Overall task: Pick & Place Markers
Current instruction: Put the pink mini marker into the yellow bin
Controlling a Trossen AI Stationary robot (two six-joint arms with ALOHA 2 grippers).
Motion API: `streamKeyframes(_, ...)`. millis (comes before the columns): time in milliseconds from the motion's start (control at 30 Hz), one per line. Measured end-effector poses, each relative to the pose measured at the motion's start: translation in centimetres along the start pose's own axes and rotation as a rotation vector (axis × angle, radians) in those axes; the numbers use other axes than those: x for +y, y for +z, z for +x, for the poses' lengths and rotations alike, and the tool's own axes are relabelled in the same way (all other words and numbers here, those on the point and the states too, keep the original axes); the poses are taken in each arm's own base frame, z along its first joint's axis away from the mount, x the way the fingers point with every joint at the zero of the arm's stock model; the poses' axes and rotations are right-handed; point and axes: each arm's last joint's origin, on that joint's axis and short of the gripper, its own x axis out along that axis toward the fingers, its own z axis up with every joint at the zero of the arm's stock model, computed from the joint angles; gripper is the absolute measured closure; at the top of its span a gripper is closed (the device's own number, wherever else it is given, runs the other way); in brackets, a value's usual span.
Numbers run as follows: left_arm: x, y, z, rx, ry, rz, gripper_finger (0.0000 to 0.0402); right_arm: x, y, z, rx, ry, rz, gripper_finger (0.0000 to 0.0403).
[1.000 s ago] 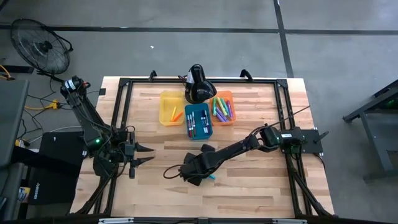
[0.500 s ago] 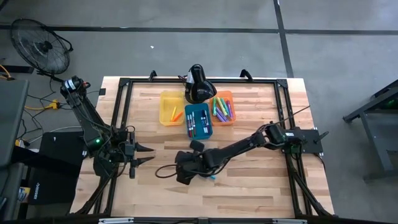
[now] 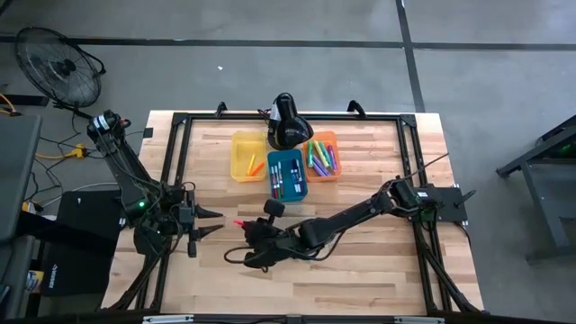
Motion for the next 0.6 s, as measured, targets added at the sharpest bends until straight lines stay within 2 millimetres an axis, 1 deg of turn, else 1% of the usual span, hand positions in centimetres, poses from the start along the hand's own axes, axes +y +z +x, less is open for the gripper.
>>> streamKeyframes(100,-0.3,0.1,0.1,-0.016,-0.001,0.006,0.0262,0.2,0.9,-0.6,-0.064,-0.025,-0.023,0.0383)
streamKeyframes(300,-1.4,1.3,0.2,-0.07,-0.065,0.066,0.0262,0.8,1.7,-1.2,-0.154,-0.036,-0.061,0.0383)
streamKeyframes(433,-1.8,2.0,0.1,-0.106,-0.108,0.1,0.0262,1.2,1.9,-1.6,-0.183,-0.054,-0.087,0.0383)
streamKeyframes(600,-2.0,2.5,0.0,-0.135,-0.128,0.108,0.0262,1.6,2.3,-2.0,-0.223,-0.03,-0.089,0.0383)
